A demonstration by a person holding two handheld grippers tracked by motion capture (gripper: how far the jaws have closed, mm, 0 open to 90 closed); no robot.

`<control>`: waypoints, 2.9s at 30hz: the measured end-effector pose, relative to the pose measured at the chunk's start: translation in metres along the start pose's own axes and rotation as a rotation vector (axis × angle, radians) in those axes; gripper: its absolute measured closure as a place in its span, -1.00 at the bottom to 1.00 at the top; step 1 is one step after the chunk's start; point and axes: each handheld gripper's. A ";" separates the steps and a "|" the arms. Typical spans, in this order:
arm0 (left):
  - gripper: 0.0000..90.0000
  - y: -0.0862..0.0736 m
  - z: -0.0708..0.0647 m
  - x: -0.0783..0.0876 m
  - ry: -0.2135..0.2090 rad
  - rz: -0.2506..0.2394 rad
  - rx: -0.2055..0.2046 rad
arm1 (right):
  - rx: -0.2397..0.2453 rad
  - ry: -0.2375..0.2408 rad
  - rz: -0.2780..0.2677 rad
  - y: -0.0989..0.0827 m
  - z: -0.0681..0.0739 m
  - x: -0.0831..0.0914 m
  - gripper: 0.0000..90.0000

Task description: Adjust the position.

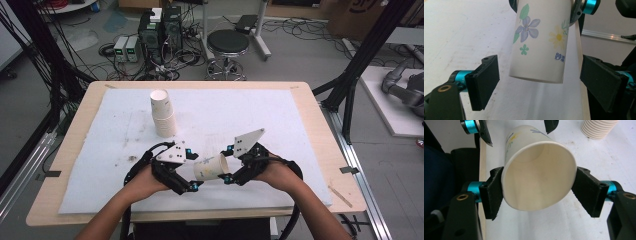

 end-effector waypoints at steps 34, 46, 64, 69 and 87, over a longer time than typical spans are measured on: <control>-0.56 0.014 0.007 -0.024 0.002 0.212 -0.010 | 0.171 -0.012 0.173 0.032 0.012 -0.016 -0.35; -0.51 0.016 0.008 -0.030 -0.010 0.236 -0.004 | 0.208 -0.009 0.219 0.036 0.015 -0.022 -0.35; -0.23 0.014 0.009 -0.031 -0.049 0.233 0.004 | 0.193 0.013 0.190 0.034 0.015 -0.023 -0.38; -0.22 0.008 0.010 -0.029 -0.049 0.206 0.013 | 0.088 0.046 0.082 0.024 0.007 -0.016 -0.45; -0.22 -0.014 0.010 -0.013 0.004 0.067 0.071 | -0.109 -0.019 -0.118 -0.014 -0.006 0.013 -0.47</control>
Point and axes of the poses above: each handheld gripper's, and its own axes: x roughly backward along the jaws, y roughly out of its top, z roughly to its left, and after that the axes turned 15 degrees about -y, right-handed
